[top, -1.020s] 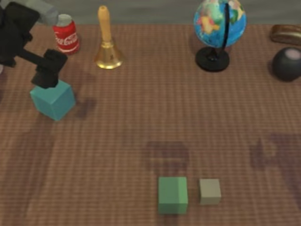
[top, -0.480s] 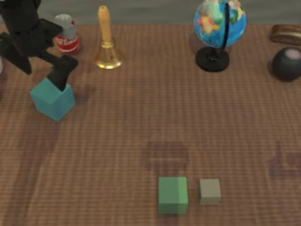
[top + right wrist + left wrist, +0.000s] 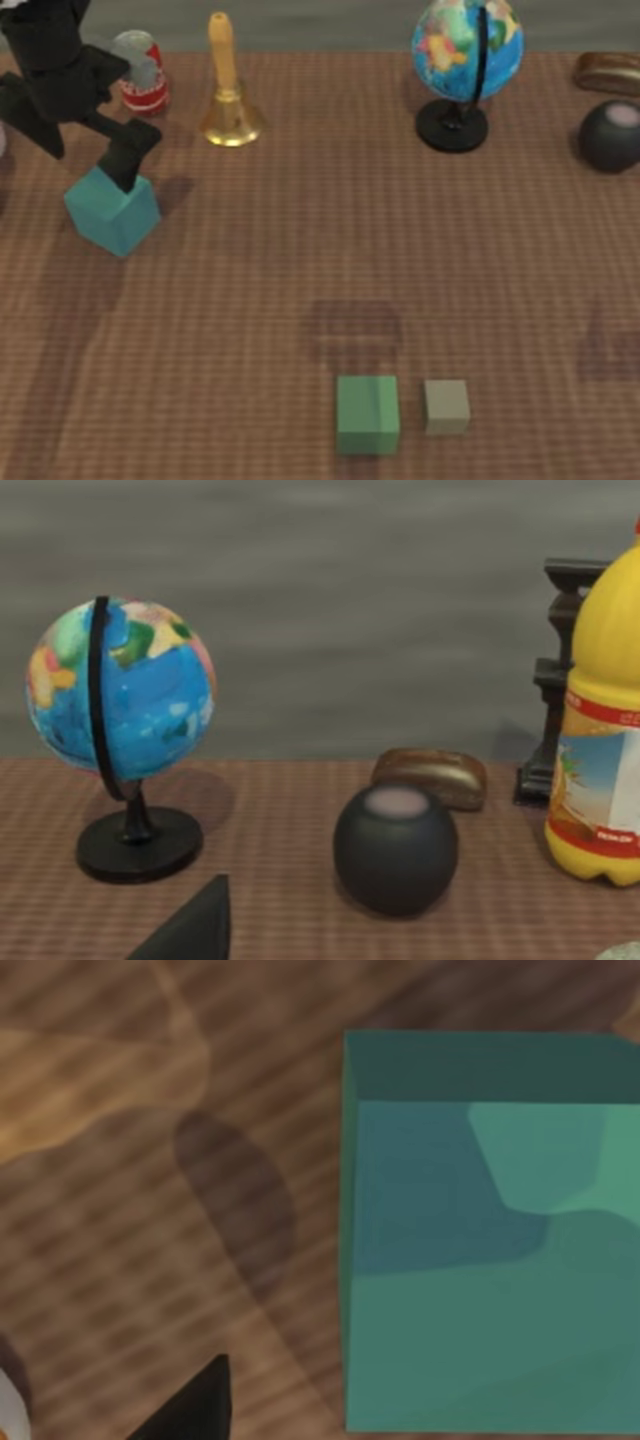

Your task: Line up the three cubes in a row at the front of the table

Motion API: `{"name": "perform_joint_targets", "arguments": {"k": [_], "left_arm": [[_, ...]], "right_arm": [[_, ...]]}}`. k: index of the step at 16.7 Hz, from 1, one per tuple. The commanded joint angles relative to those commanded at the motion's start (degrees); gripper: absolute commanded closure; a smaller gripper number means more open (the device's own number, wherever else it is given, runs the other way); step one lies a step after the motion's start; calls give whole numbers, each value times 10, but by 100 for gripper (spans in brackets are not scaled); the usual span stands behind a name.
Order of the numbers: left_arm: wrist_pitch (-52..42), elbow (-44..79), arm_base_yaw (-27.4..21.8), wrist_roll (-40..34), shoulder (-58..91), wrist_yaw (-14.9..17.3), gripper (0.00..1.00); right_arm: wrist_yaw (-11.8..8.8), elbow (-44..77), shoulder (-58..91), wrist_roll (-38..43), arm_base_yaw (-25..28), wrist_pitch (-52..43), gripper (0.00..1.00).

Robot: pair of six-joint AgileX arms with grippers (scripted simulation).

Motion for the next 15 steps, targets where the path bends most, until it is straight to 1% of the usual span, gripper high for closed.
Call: {"name": "perform_joint_targets", "arguments": {"k": [2,4,10,15], "left_arm": [[2,-3,-3,-1,-1,0,0],[23,-21,-1,-1,5,0,0],[157,-113,0,1,41,0,0],[172,-125,1,1,47,1,0]], "right_arm": [[0,0,0,0,0,0,0],[0,0,0,0,0,0,0],[0,0,0,0,0,0,0],[0,0,0,0,0,0,0]]}}
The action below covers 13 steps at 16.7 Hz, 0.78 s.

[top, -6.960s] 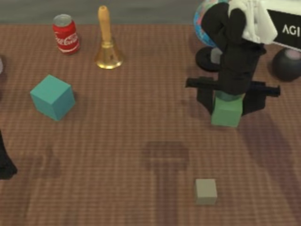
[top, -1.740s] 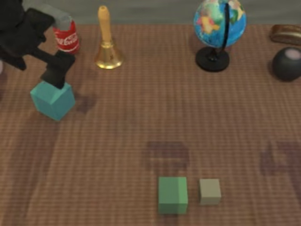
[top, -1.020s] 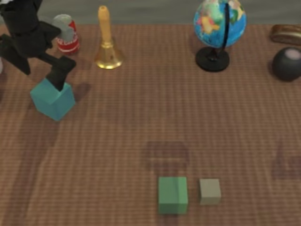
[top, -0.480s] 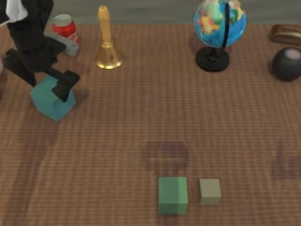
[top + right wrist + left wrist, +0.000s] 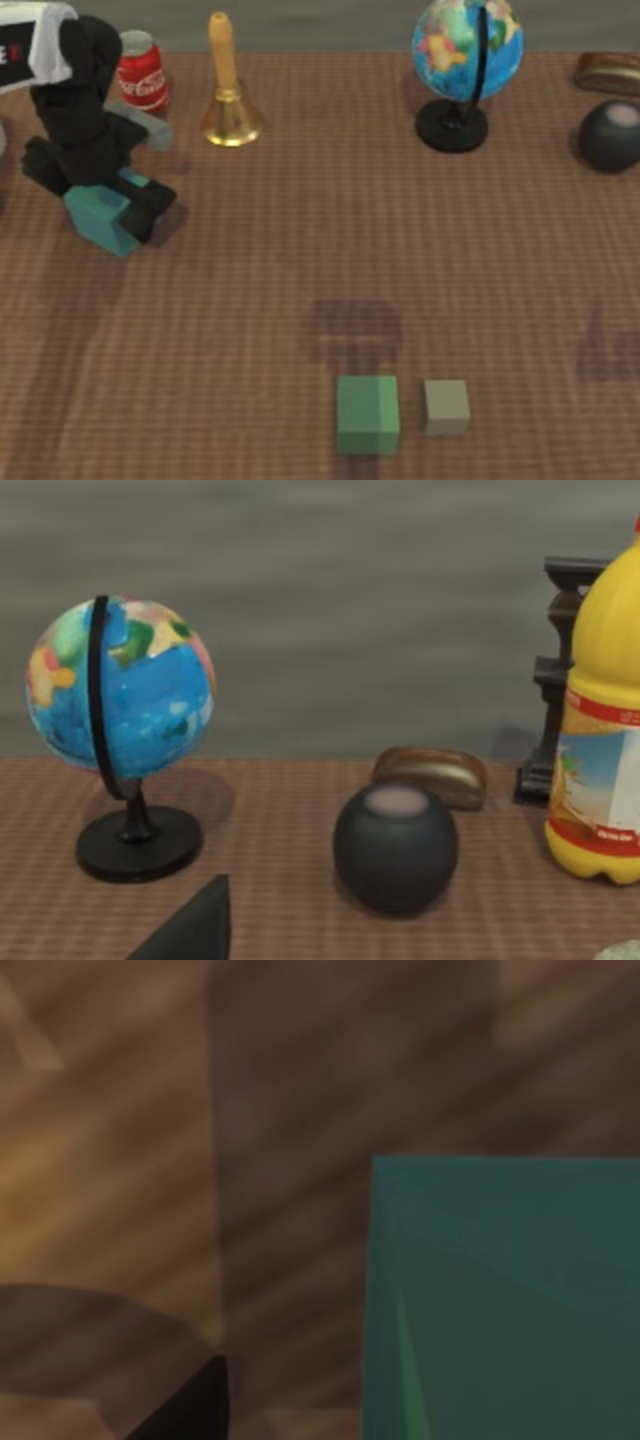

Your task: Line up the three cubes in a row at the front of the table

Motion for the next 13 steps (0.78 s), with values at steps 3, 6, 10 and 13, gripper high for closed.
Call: {"name": "perform_joint_targets", "arguments": {"k": [3,6,10,13], "left_arm": [[0,0,0,0,0,0,23],[0,0,0,0,0,0,45],[0,0,0,0,0,0,75],[0,0,0,0,0,0,98]], "right_arm": [[0,0,0,0,0,0,0],[0,0,0,0,0,0,0],[0,0,0,0,0,0,0],[0,0,0,0,0,0,0]]}}
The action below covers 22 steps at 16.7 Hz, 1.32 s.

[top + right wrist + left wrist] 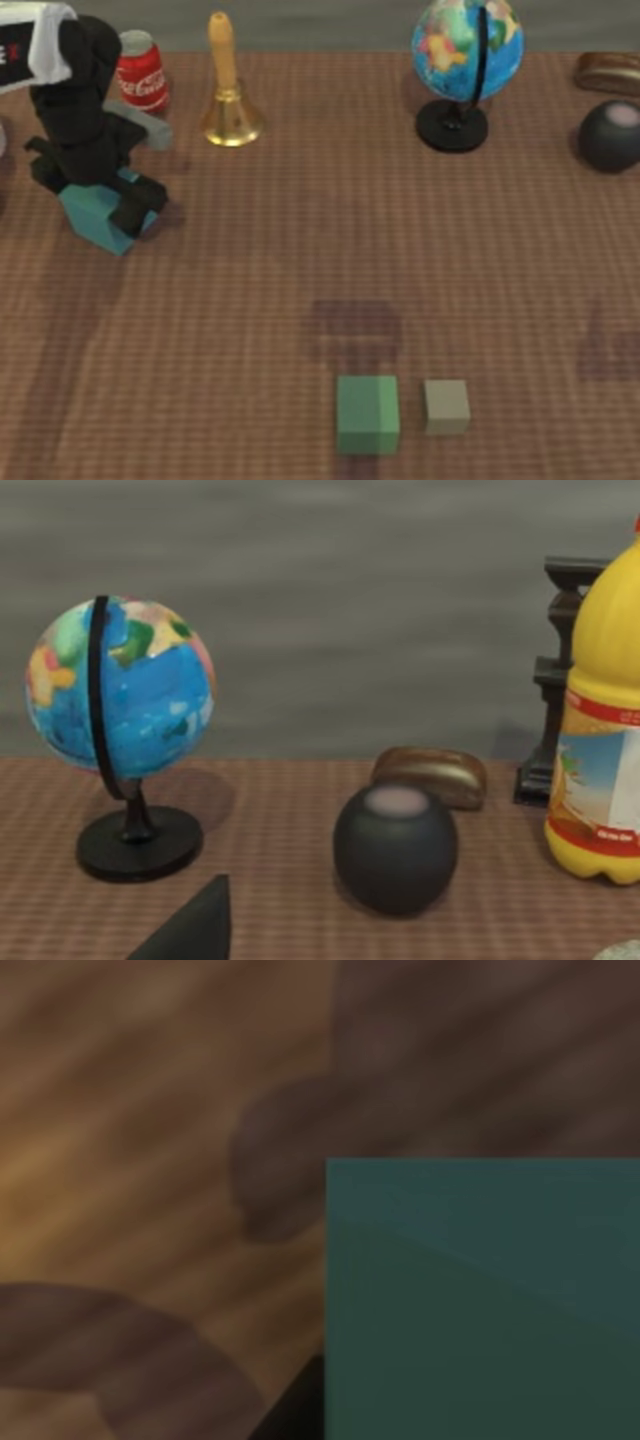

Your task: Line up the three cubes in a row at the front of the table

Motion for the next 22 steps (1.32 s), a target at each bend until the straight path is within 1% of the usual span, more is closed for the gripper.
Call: {"name": "perform_joint_targets", "arguments": {"k": [1,10,12,15,17,22], "left_arm": [[0,0,0,0,0,0,100],[-3,2,-1,0,-5,2,100],[-25,20,1,0,-10,1,100],[-95,61,5,0,-29,0,100],[-125,85,8,-1,-41,1,100],[-130,89,5,-1,-43,1,100]], "right_arm": [[0,0,0,0,0,0,0],[0,0,0,0,0,0,0],[0,0,0,0,0,0,0],[0,0,0,0,0,0,0],[0,0,0,0,0,0,0],[0,0,0,0,0,0,0]]}}
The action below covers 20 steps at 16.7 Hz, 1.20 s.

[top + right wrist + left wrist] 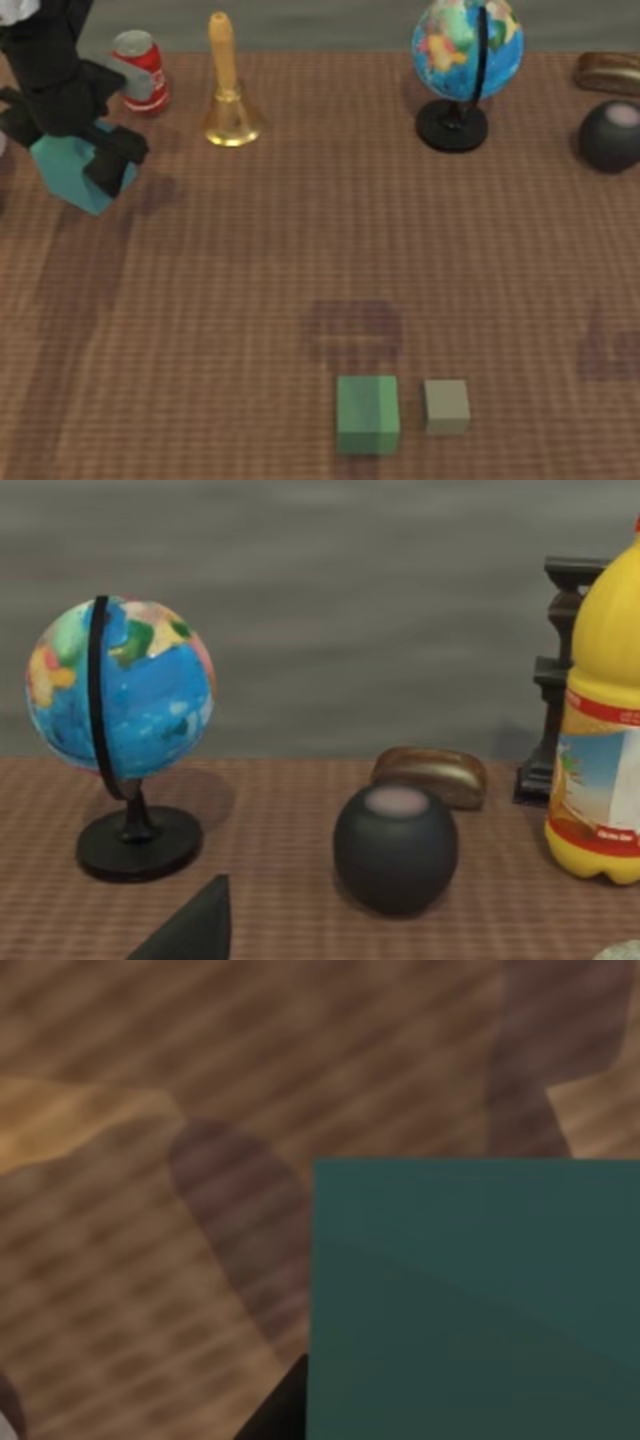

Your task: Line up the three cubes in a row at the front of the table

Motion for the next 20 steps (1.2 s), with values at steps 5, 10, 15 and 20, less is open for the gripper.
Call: {"name": "perform_joint_targets", "arguments": {"k": [5,10,15,20], "left_arm": [[15,-61,-56,-89,-44,-1,100],[46,-213,-176,-325,-147,-2,100],[88,-386,-302,-578,-271,-2,100],[123,-485,-373,-692,-358,-5,100]], "right_arm": [[0,0,0,0,0,0,0],[0,0,0,0,0,0,0],[0,0,0,0,0,0,0],[0,0,0,0,0,0,0]]}}
